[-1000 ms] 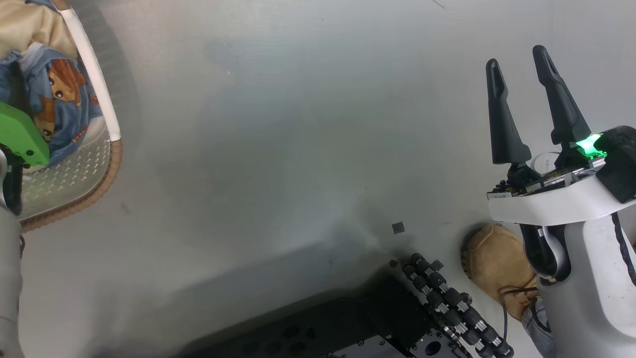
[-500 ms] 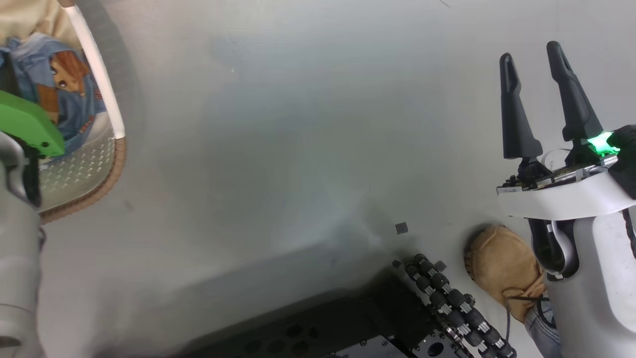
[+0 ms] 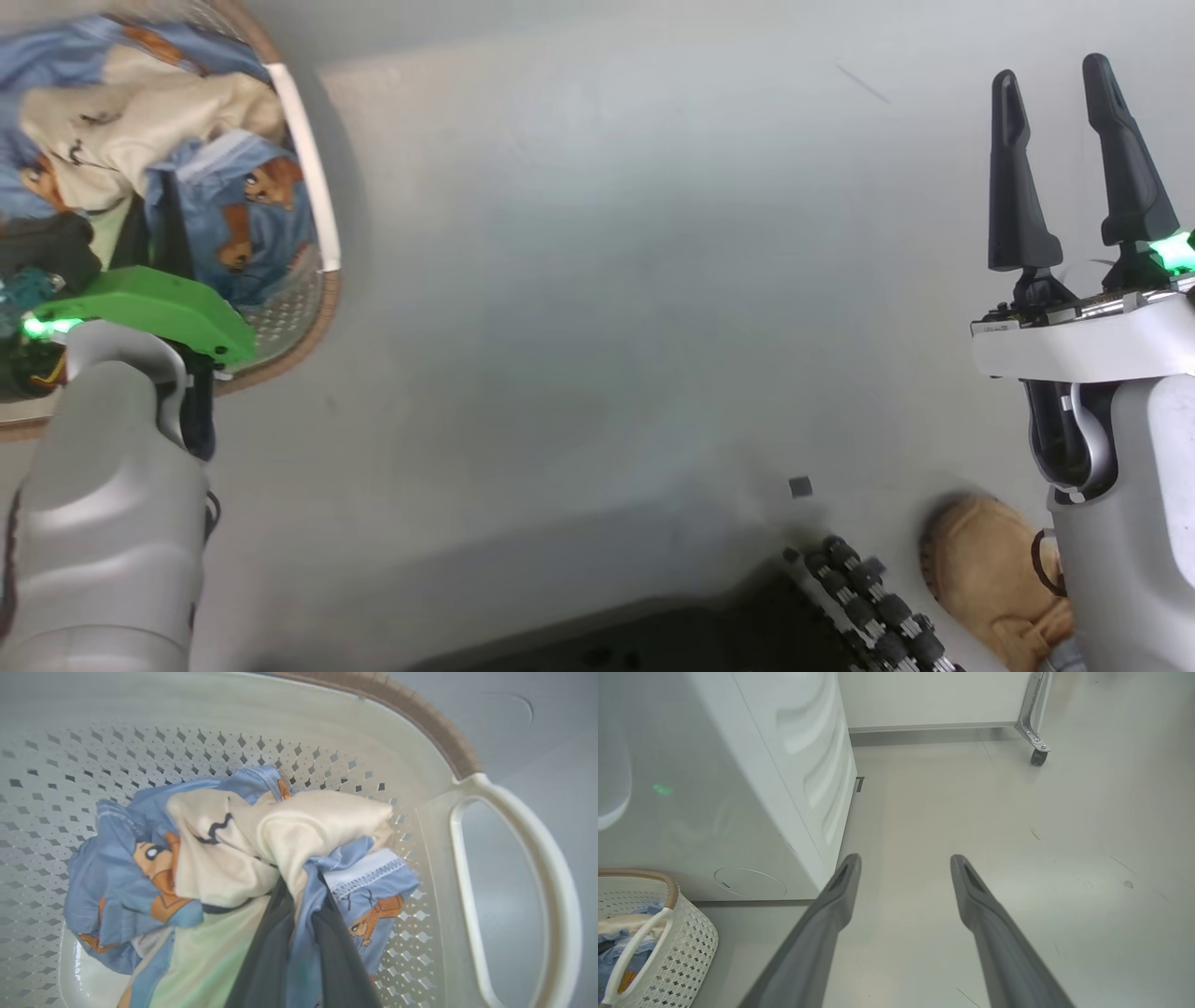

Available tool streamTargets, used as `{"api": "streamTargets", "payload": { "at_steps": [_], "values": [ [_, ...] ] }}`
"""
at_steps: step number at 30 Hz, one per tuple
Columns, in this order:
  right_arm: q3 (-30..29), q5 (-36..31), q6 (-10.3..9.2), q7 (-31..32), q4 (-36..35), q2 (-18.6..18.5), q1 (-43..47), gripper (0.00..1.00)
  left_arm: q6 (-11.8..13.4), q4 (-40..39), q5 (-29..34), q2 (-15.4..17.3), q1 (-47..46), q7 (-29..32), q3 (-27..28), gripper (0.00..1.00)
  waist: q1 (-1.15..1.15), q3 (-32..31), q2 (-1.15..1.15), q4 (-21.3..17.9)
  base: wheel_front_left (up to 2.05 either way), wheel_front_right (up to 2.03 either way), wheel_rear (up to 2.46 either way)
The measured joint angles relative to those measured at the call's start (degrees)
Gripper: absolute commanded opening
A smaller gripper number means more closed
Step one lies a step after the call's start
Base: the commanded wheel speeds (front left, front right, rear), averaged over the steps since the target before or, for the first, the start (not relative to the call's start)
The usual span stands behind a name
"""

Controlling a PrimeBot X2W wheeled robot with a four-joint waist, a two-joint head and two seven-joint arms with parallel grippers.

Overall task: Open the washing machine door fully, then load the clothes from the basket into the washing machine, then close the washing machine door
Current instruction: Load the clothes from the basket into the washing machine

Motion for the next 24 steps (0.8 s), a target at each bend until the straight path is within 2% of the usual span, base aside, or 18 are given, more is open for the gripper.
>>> {"api": "streamTargets", "payload": {
  "at_steps": [10,24],
  "values": [
    [-1.4,-0.1,0.00,0.0,1.3,-0.8,0.4,1.00,0.5,-12.2,-0.6,-3.2,5.9,0.1,2.1,0.00,0.00,-7.7,0.00,4.4,0.00,0.00,0.00],
    [-1.3,-0.2,0.00,0.0,3.2,-1.0,5.9,1.00,0.5,-20.5,-1.6,-4.4,19.6,0.2,5.0,0.00,-0.01,-19.5,0.00,8.8,0.00,0.00,0.00]
  ]
}}
